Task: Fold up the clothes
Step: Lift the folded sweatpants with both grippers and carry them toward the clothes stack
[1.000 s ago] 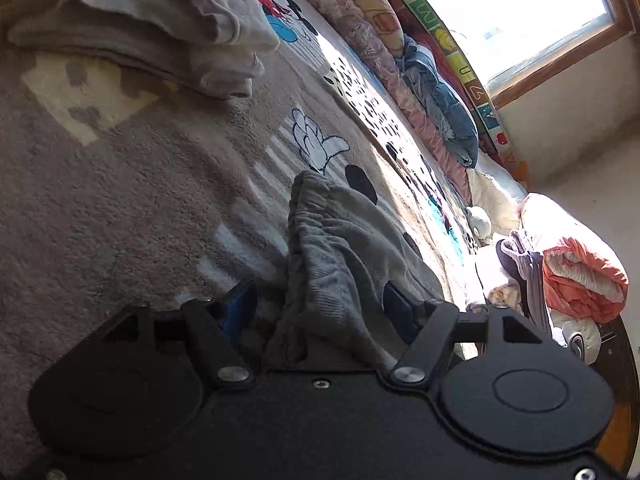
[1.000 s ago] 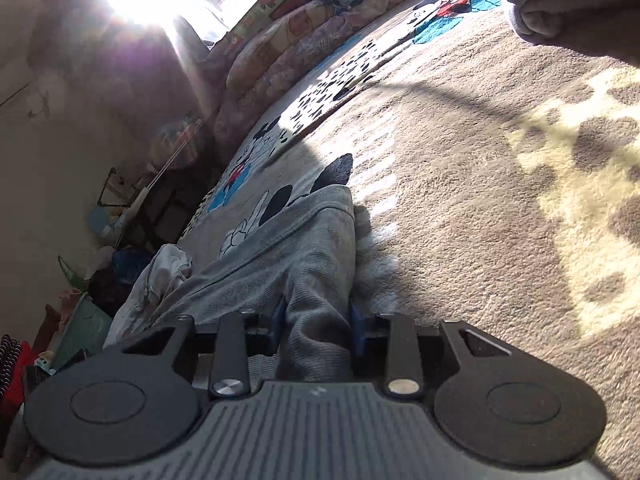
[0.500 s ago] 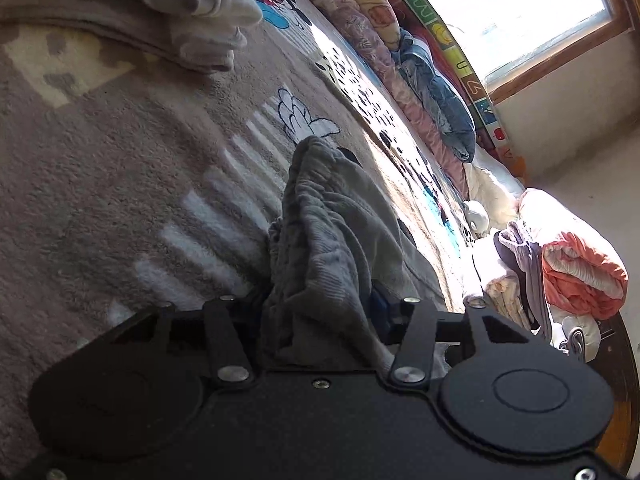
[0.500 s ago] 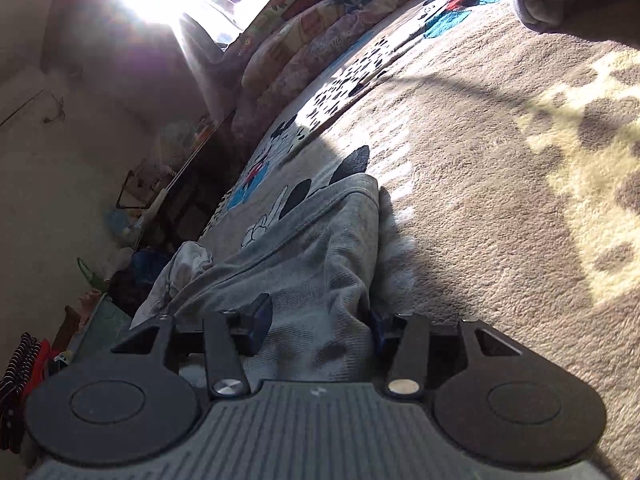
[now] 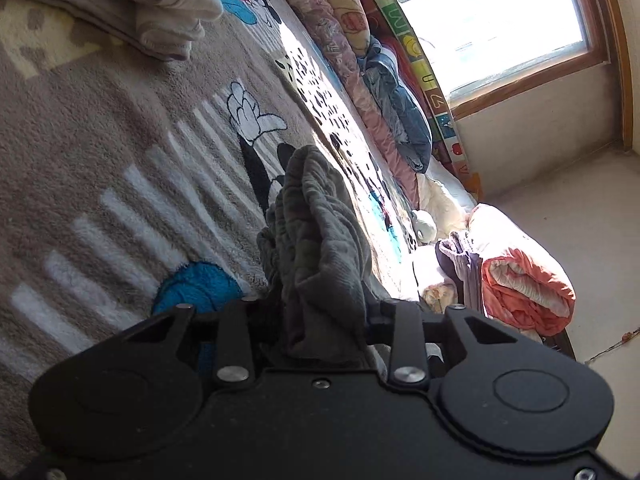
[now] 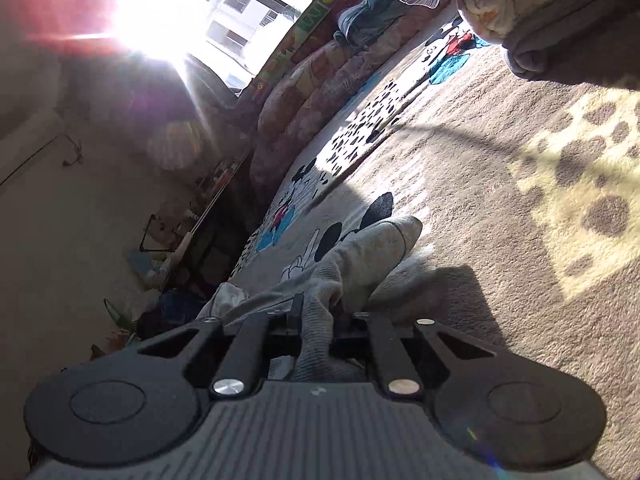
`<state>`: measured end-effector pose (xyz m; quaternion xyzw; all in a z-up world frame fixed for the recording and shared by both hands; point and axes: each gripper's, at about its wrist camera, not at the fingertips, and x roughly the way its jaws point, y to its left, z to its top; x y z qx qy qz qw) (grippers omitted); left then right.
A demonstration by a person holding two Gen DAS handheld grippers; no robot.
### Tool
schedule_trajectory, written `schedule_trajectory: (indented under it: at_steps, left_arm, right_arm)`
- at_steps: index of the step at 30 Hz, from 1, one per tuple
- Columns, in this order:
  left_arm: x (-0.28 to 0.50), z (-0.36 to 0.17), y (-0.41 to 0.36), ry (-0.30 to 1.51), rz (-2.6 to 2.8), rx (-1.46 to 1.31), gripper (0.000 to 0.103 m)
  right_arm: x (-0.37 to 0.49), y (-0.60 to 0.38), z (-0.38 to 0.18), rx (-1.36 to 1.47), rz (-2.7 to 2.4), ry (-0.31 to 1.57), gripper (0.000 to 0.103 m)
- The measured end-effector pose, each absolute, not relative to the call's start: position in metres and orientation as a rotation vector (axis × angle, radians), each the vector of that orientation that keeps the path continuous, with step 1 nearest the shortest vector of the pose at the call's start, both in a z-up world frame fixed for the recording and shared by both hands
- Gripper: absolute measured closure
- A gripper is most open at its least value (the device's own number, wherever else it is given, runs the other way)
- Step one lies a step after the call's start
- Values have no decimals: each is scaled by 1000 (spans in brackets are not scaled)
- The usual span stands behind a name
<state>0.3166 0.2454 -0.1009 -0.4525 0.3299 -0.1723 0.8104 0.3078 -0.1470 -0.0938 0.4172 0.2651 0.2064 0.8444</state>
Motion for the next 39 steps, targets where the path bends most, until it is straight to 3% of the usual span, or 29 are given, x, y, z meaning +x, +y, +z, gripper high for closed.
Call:
schedule_trajectory:
  at_steps: [5,6,7,8,9,16,17,18,19,21,25,39]
  left_arm:
    - [295,-99,238,759,-383,-986,70]
    - [292,-103,236,787,-362,-955,64]
    - [288,-108,234,815,-346,-927,46]
    - [284,-115,233,836,-346,-914,39]
    - [281,-118,235,835,-360,-916,39]
    - [264,-118,236,801,-320,-898,35]
    - [261,-120,233,786,-301,-884,38]
    - [258,-119,230,772,-294,-896,57]
    - [254,-118,228,758,-288,-907,62]
    - [248,-116,224,731,-276,-930,71]
    - [231,-108,211,704,-280,-976,76]
    - [159,-75,73,805,-512,-991,78]
  right_arm:
    - [278,-161,-87,874,436,620,87]
    - [275,-162,-94,852,423,669,75]
    - [273,-162,-104,820,391,706,60]
    - [268,-166,-114,837,358,710,30]
    - [264,-169,-124,856,324,712,23]
    - [274,-151,-134,787,351,676,27]
    - [276,-147,-137,761,349,672,42]
    - [278,-146,-143,776,349,688,75]
    - [280,-145,-149,793,349,704,87]
    - [272,-148,-143,805,351,681,89]
    - [239,-169,-124,892,381,618,89]
    - [52,-325,-103,1088,297,432,89]
